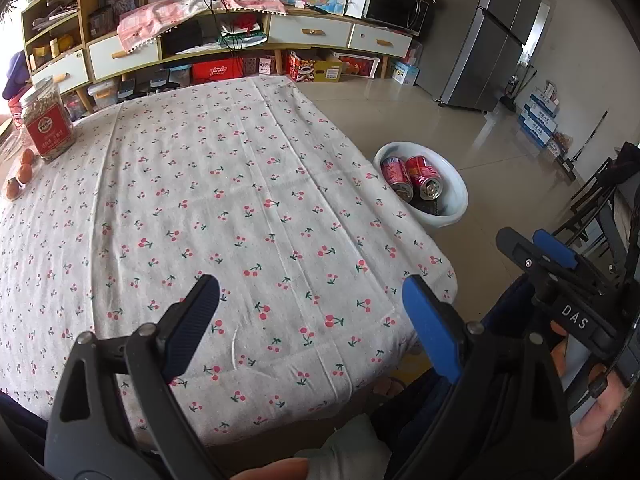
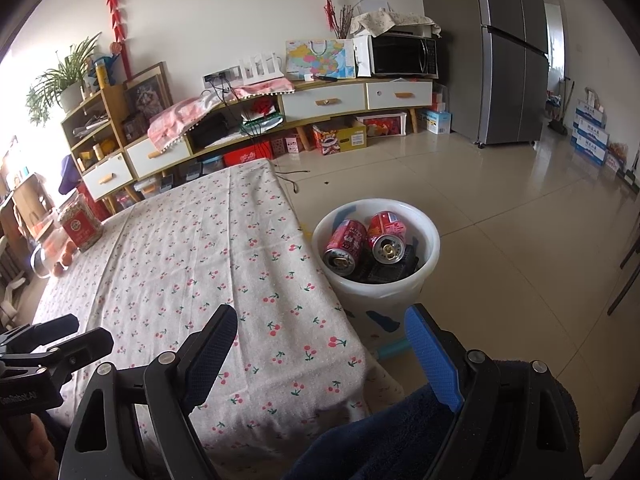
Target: Collect trash
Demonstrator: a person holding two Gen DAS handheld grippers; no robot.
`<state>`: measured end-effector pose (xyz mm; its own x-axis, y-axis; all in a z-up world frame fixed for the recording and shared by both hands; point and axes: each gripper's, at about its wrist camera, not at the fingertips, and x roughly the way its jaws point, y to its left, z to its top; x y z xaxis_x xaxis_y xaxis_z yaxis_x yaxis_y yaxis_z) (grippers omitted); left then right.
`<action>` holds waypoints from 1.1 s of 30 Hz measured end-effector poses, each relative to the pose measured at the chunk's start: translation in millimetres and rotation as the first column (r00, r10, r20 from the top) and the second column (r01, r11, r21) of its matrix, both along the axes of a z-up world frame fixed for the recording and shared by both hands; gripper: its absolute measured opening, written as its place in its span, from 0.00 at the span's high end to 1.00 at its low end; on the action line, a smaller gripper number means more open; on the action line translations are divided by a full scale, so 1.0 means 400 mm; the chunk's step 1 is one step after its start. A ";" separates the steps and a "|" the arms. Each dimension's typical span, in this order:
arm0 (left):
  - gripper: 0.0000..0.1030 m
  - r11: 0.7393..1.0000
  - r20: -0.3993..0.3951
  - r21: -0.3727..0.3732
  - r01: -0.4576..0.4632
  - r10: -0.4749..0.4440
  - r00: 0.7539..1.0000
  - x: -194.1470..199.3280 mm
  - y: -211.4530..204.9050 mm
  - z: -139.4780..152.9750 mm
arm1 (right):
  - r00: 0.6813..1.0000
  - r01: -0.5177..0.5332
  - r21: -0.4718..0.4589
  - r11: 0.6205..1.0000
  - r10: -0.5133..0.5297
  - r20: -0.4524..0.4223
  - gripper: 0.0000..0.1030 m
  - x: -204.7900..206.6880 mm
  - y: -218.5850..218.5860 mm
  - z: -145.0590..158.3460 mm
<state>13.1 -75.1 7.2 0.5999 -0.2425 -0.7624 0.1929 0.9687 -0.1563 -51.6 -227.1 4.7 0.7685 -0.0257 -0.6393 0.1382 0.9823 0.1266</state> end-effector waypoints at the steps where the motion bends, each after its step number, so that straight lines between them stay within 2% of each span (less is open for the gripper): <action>1: 0.10 1.000 0.001 0.001 0.000 0.000 1.000 0.000 0.000 0.001 | 1.000 0.000 -0.001 1.000 0.000 0.000 0.16 0.000 -0.001 0.000; 16: 0.10 1.000 -0.010 0.003 0.005 -0.005 1.000 0.004 0.001 -0.006 | 1.000 -0.001 -0.002 1.000 0.001 0.000 0.16 0.000 0.001 0.000; 33: 0.10 1.000 0.013 0.006 0.021 -0.021 1.000 -0.009 -0.009 0.005 | 1.000 -0.009 -0.012 1.000 0.009 0.002 0.16 0.006 -0.012 -0.003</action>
